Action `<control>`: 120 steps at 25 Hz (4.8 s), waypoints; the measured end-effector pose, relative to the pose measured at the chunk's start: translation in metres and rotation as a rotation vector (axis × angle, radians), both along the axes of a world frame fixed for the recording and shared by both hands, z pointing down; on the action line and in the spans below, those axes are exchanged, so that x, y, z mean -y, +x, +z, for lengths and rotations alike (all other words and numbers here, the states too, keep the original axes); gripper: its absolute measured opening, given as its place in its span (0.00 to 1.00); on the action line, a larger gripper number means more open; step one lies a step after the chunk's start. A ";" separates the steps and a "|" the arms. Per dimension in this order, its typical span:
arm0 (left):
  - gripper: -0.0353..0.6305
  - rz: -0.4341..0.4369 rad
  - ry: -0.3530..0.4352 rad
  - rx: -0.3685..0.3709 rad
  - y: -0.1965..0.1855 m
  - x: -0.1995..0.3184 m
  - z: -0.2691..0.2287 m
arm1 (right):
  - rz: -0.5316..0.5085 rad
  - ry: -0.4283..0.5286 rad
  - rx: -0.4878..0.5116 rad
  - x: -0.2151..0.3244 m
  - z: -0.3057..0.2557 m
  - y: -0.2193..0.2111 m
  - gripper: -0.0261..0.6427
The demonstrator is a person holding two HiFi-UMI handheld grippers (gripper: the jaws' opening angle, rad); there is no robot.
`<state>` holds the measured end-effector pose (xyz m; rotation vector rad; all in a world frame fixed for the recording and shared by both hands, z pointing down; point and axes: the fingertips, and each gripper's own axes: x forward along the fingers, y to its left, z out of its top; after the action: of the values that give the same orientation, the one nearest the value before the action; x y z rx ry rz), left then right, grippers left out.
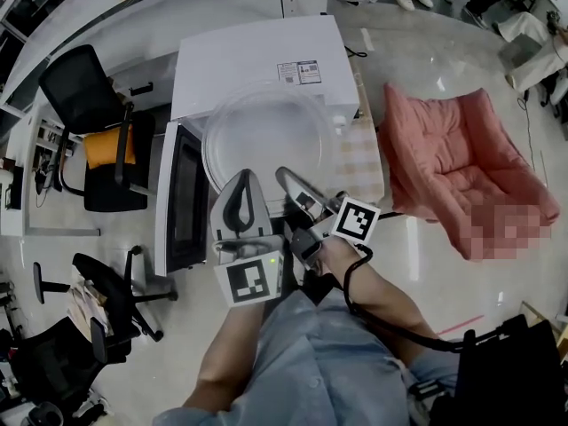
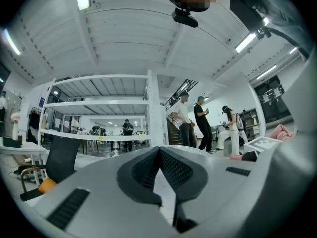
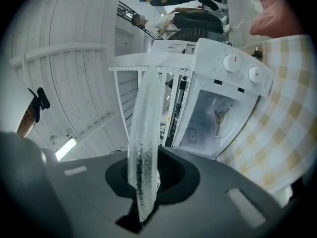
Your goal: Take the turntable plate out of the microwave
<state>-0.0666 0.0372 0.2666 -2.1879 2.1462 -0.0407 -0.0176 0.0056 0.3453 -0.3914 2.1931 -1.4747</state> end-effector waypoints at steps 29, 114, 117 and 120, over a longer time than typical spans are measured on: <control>0.06 0.080 -0.065 -0.013 -0.031 0.098 0.018 | 0.096 -0.122 0.019 0.104 0.034 -0.024 0.09; 0.06 0.141 -0.080 -0.017 -0.044 0.139 0.024 | 0.222 -0.112 -0.063 0.134 0.016 -0.030 0.18; 0.06 0.143 -0.079 -0.018 -0.041 0.138 0.025 | 0.218 -0.103 -0.071 0.132 0.016 -0.029 0.20; 0.06 0.144 -0.083 -0.021 -0.039 0.137 0.027 | 0.213 -0.095 -0.089 0.130 0.018 -0.028 0.20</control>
<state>-0.1056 -0.0997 0.2932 -2.3935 2.0261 -0.1007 -0.0456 -0.1239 0.3635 -0.7122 2.0791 -1.4724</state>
